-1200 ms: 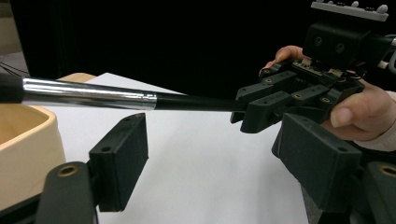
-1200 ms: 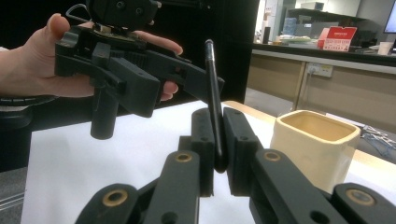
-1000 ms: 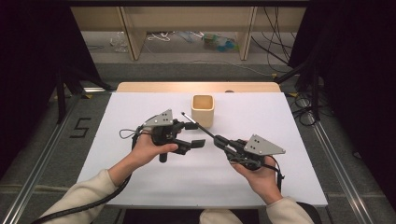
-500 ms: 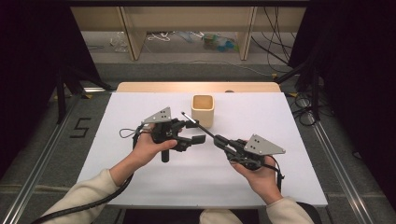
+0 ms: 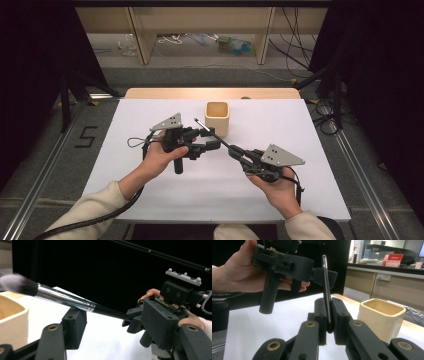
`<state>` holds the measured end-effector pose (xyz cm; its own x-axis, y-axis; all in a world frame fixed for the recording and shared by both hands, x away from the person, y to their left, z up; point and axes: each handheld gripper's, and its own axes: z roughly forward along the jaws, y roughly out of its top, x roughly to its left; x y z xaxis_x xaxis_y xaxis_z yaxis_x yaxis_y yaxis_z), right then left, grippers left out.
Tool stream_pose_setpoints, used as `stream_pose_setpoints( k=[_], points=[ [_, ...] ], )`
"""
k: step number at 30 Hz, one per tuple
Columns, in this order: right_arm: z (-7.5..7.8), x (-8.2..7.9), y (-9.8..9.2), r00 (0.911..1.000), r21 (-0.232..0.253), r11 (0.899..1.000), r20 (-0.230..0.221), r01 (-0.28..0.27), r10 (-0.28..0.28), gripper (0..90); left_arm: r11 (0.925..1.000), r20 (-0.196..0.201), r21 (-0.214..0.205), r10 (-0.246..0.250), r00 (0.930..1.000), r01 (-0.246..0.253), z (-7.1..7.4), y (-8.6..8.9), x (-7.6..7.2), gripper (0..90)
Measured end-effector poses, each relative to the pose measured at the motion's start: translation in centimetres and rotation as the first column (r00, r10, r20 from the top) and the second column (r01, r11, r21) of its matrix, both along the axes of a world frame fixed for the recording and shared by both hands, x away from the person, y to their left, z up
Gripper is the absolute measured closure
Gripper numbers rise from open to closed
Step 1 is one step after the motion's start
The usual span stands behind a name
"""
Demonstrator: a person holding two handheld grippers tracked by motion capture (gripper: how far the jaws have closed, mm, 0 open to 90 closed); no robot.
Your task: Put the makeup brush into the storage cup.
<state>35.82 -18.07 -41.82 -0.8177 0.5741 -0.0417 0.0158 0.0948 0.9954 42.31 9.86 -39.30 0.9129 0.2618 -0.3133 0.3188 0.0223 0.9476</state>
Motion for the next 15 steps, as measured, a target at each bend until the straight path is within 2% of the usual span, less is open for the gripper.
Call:
stream_pose_setpoints(
  k=[3,8,9,13,14,15],
  points=[
    [-0.05,0.01,0.02,1.0000,-0.003,1.000,-0.002,-0.002,0.002,84.3,0.9999,-0.011,-0.014,0.002,0.9999,-0.002,0.05,0.05,0.01,42.2],
    [-0.09,0.00,0.12,1.0000,-0.007,1.000,-0.001,-0.007,0.007,84.3,0.9998,-0.003,-0.021,0.004,1.0000,-0.004,0.12,0.13,0.04,48.4],
    [-0.07,-0.03,0.05,1.0000,-0.019,1.000,-0.007,-0.007,0.007,84.3,0.9998,0.003,-0.020,0.002,1.0000,-0.002,0.11,0.15,0.07,50.1],
    [-0.19,-0.05,0.28,1.0000,-0.008,1.000,0.003,0.005,-0.005,84.3,0.9994,0.005,-0.031,0.015,0.9999,-0.015,0.13,0.27,0.07,59.7],
    [-0.12,-0.06,0.16,0.9999,-0.027,1.000,-0.006,-0.011,0.011,84.2,0.9993,0.007,-0.035,0.014,0.9999,-0.014,0.14,0.30,0.09,61.5],
    [-0.15,-0.04,0.23,1.0000,-0.022,1.000,-0.002,-0.008,0.008,84.2,0.9992,0.010,-0.037,0.011,0.9999,-0.011,0.14,0.32,0.11,63.5]
  ],
)
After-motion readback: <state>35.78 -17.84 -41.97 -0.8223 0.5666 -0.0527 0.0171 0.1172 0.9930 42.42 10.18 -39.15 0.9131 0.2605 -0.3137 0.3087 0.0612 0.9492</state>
